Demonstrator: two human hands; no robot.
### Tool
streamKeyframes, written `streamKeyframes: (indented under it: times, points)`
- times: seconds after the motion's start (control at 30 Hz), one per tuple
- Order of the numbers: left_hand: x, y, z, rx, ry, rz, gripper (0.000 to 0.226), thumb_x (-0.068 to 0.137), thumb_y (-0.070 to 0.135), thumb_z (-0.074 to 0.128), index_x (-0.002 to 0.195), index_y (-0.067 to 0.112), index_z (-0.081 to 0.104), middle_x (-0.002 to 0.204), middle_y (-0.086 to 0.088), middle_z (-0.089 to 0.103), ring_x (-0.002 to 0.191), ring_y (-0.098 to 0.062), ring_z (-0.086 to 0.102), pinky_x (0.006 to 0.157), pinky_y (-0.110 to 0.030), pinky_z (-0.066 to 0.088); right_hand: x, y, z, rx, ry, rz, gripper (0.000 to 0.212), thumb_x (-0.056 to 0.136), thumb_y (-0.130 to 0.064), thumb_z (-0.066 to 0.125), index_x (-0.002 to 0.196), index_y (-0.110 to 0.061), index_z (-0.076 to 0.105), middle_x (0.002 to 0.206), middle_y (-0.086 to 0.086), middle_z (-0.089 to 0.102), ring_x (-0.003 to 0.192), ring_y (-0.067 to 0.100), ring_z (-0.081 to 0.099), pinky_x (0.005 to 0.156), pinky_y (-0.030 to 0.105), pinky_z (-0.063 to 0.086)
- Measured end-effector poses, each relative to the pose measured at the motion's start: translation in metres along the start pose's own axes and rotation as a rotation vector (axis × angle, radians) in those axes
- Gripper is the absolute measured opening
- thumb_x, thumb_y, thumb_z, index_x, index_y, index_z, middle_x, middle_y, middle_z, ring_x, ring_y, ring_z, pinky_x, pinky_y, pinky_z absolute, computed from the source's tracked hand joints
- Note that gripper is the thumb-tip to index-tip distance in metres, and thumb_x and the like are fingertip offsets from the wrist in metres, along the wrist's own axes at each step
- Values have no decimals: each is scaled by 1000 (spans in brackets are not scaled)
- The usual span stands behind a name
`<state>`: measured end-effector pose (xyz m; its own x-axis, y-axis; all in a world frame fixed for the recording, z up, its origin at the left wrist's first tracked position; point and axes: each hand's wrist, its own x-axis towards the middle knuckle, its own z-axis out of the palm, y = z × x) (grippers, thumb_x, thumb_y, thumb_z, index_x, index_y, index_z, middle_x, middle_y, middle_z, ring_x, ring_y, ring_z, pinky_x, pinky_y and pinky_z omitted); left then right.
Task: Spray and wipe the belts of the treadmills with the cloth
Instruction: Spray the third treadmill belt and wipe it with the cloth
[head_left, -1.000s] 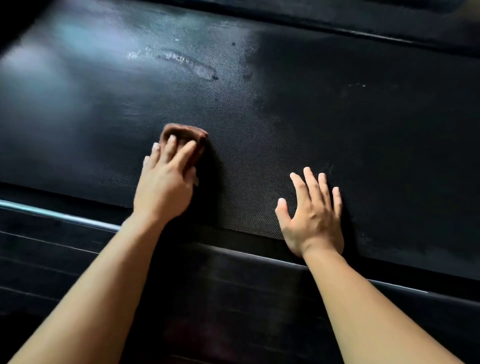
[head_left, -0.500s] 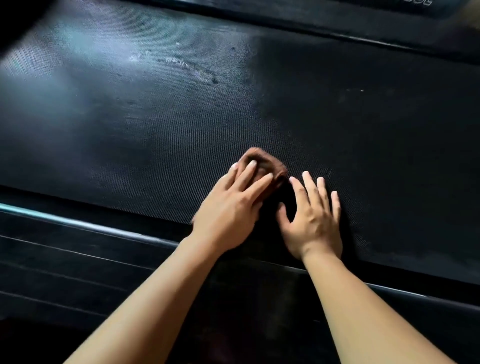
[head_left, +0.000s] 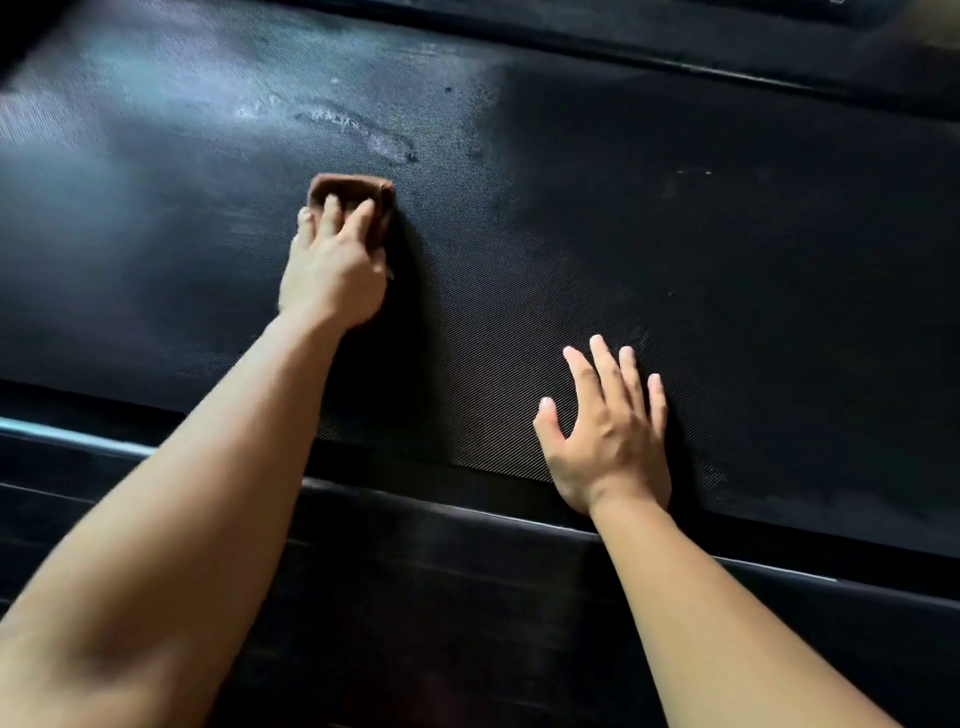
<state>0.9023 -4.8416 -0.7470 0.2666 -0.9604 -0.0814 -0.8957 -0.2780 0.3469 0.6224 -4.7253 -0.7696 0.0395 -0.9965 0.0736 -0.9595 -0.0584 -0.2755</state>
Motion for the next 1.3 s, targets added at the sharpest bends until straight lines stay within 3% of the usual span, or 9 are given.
streamKeyframes:
  times: [0.2, 0.33, 0.57, 0.73, 0.83, 1.03, 1.17, 1.3]
  points:
    - [0, 75, 27, 70, -104, 378, 61, 100, 35, 47, 157, 28, 26, 166, -14, 16, 154, -38, 8, 126, -43, 6, 1, 0, -1, -19, -21, 8, 69, 88, -55, 31, 150, -26, 40, 163, 0, 26, 152, 24, 15, 123, 50, 6]
    - [-69, 73, 32, 41, -186, 617, 64, 90, 45, 36, 151, 27, 42, 161, -13, 33, 150, -38, 25, 122, -52, 23, 2, -1, -1, -34, -30, 9, 71, 87, -56, 29, 149, -24, 41, 162, 0, 26, 151, 25, 16, 122, 50, 7]
    - [-140, 8, 15, 22, -156, 379, 65, 91, 52, 31, 153, 34, 37, 164, -2, 26, 152, -31, 20, 122, -50, 19, -1, -2, -2, -3, 3, 12, 67, 88, -53, 34, 148, -26, 43, 162, 0, 28, 151, 24, 18, 122, 50, 9]
    - [-99, -14, 6, 4, -30, 162, 59, 99, 33, 54, 155, 30, 35, 166, -8, 21, 152, -37, 16, 122, -48, 14, -1, -1, -2, -2, 0, 8, 66, 89, -54, 35, 148, -26, 43, 161, 0, 28, 151, 25, 18, 122, 50, 9]
    - [-56, -4, 6, 7, 3, 89, 60, 100, 32, 52, 156, 29, 31, 167, -10, 16, 153, -38, 10, 125, -44, 10, -1, -1, -2, -8, -9, 9, 67, 89, -54, 33, 149, -27, 41, 162, 0, 27, 151, 24, 16, 123, 50, 7]
    - [-20, 57, 26, 59, -43, 221, 61, 102, 36, 47, 158, 31, 25, 167, -13, 13, 153, -40, 8, 125, -44, 8, 0, 0, -3, -5, -35, 17, 68, 88, -55, 32, 150, -28, 38, 163, -2, 23, 152, 22, 12, 123, 49, 3]
    - [-58, 80, 33, 21, -94, 379, 60, 101, 34, 49, 157, 36, 26, 168, -6, 14, 154, -36, 8, 124, -45, 9, 1, 0, -4, -11, -42, 13, 70, 87, -55, 29, 150, -27, 38, 164, -2, 22, 152, 23, 11, 123, 48, 2]
    - [-115, 53, 28, -26, -128, 446, 58, 99, 36, 48, 155, 37, 32, 167, -2, 19, 154, -31, 12, 123, -46, 13, 0, -1, -3, -2, -26, 18, 69, 86, -54, 32, 148, -26, 41, 163, -2, 25, 152, 24, 14, 123, 49, 5]
